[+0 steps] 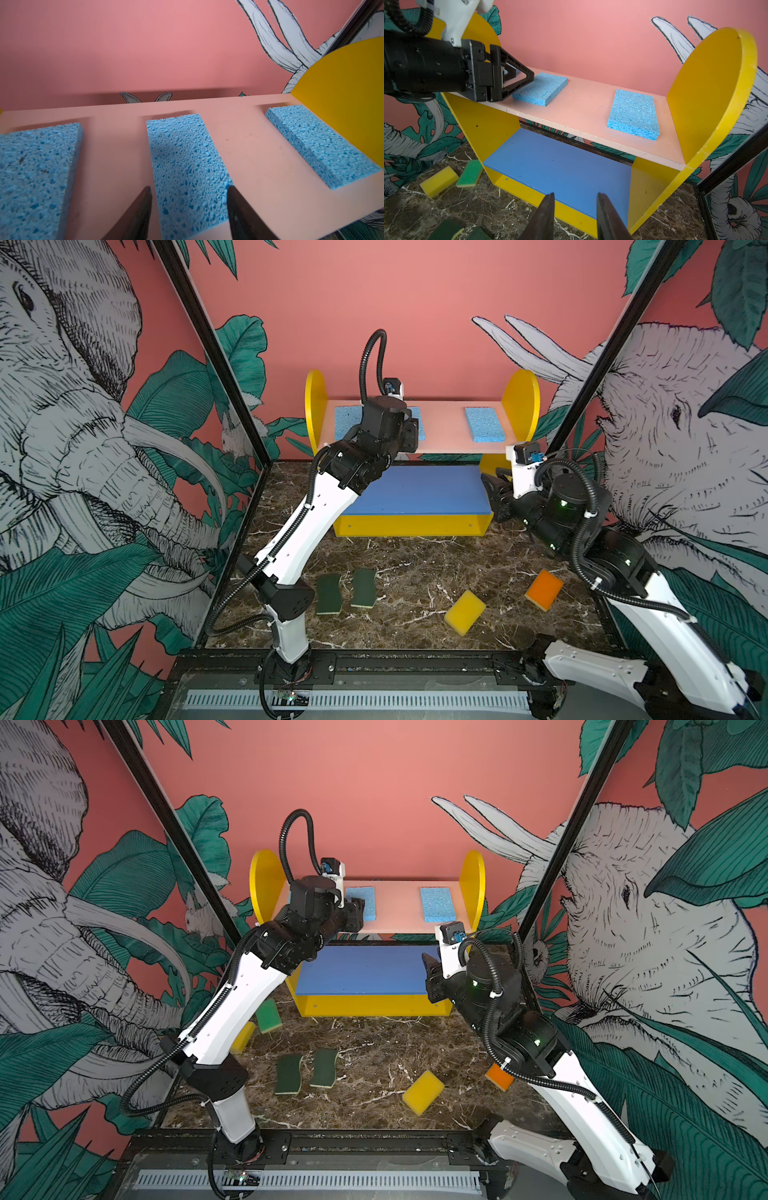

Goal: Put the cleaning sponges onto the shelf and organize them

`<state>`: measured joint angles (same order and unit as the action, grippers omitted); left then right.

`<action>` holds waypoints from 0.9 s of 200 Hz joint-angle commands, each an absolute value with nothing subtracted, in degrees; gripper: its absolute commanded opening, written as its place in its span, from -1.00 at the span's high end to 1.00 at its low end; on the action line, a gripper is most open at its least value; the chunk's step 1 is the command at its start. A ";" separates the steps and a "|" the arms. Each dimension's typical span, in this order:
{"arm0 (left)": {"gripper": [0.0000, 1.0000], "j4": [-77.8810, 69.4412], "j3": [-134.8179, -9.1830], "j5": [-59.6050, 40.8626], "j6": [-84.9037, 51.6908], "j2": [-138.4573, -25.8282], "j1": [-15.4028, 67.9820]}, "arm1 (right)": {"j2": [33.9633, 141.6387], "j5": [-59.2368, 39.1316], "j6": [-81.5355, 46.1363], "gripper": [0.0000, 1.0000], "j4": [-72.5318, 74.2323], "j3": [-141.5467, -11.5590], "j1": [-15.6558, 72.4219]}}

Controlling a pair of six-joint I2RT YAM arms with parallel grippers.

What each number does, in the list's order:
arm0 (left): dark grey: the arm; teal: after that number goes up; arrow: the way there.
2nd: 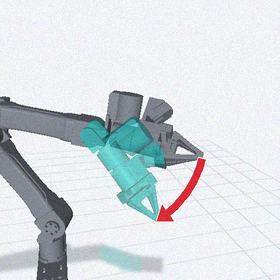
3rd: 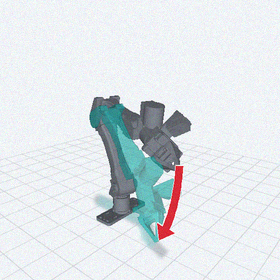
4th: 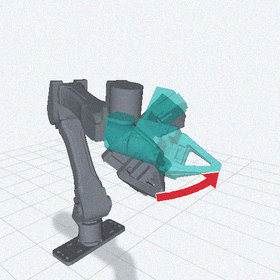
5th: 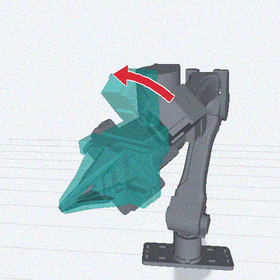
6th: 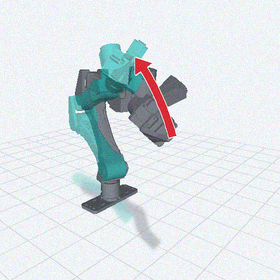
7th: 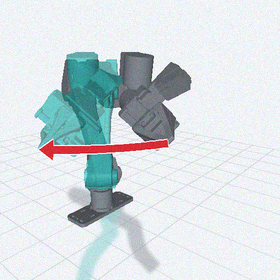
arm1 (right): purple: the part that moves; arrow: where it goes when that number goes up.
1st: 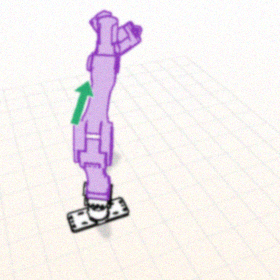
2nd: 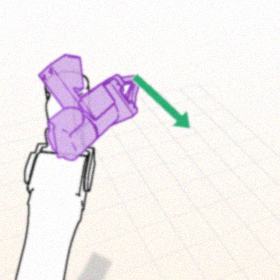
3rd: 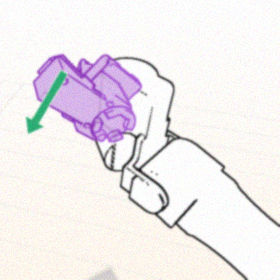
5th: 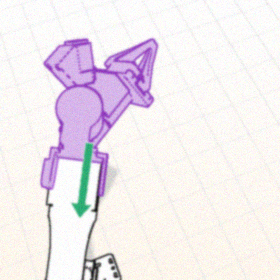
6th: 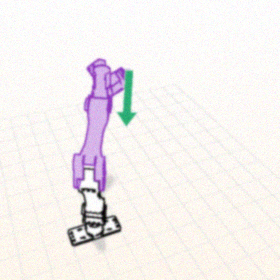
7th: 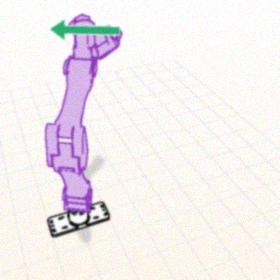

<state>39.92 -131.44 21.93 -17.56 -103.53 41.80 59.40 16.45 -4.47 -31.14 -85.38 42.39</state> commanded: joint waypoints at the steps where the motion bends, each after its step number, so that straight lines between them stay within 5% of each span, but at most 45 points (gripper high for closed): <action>1: -0.25 40.76 -132.70 22.21 -21.21 -102.79 40.52 | 59.89 14.67 -4.45 0.27 -29.71 -86.13 41.79; 180: -0.38 35.80 -130.61 13.62 -30.37 -107.22 36.76 | 59.02 14.12 -4.69 0.26 -30.15 -85.78 39.99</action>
